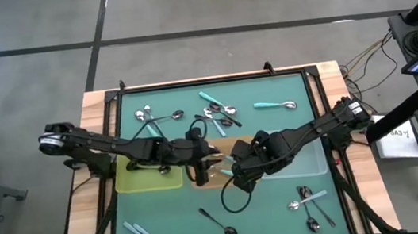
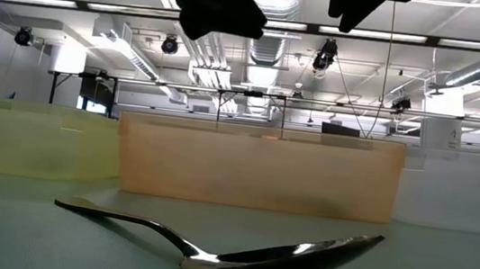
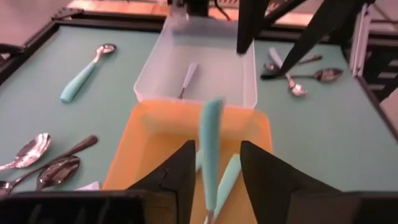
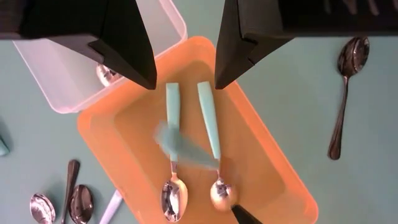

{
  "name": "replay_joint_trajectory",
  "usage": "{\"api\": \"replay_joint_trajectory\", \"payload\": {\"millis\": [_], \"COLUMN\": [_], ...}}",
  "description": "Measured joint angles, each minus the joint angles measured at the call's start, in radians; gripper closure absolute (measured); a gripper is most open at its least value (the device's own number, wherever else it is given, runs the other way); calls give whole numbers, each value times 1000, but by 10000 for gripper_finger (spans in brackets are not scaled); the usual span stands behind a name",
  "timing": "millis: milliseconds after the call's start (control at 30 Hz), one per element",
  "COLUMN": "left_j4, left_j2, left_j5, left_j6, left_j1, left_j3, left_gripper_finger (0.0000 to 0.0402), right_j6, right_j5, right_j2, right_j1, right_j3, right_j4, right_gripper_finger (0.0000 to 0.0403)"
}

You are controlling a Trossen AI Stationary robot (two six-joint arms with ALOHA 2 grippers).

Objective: Sort silverware by color (type)
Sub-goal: Put the blue spoon into the white bin

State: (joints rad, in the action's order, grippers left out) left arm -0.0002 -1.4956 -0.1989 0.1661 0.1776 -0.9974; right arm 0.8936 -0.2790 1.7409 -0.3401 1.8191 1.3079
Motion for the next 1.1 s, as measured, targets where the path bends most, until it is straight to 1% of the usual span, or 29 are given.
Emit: {"api": "replay_joint_trajectory", "payload": {"millis": [100, 167, 200, 267, 333, 367, 400, 467, 533, 567, 667, 733, 833, 967, 1100], "left_j4": [-4, -21, -29, -66, -125, -168, -221, -346, -453, -479, -509, -508, -548, -645, -699], "left_j2": [29, 55, 68, 95, 116, 123, 126, 125, 120, 116, 104, 99, 91, 73, 34], "left_j5": [2, 40, 85, 218, 353, 404, 445, 476, 476, 474, 467, 442, 367, 268, 213], "left_j6": [5, 24, 41, 89, 144, 166, 186, 217, 246, 260, 319, 367, 454, 602, 752], "left_j1": [1, 4, 4, 6, 14, 24, 37, 80, 137, 168, 273, 348, 464, 608, 715], "left_j3": [0, 0, -1, -1, -1, -1, 0, 3, 6, 6, 6, 5, 5, 5, 5], "left_gripper_finger": [273, 267, 266, 266, 268, 269, 271, 273, 276, 277, 280, 282, 283, 284, 284], "right_j6": [-1, -1, -2, -2, -3, -3, -2, 7, 21, 26, 48, 60, 65, 64, 51], "right_j5": [0, 1, 1, 7, 22, 27, 28, 28, 28, 28, 28, 29, 28, 28, 29], "right_j2": [0, 0, 0, 0, 0, 0, 0, 0, 3, 6, 20, 31, 51, 78, 99], "right_j1": [0, -2, -2, -5, -7, -8, -11, -15, -22, -27, -46, -61, -85, -114, -132], "right_j3": [0, 0, 0, 0, 0, 0, 0, 0, 0, 0, -1, -1, -1, -1, -1], "right_j4": [1, 1, 1, 1, 1, 1, 1, -1, -3, -4, -5, -5, -7, -8, -8], "right_gripper_finger": [248, 248, 248, 248, 248, 248, 248, 248, 248, 248, 248, 248, 248, 248, 248]}}
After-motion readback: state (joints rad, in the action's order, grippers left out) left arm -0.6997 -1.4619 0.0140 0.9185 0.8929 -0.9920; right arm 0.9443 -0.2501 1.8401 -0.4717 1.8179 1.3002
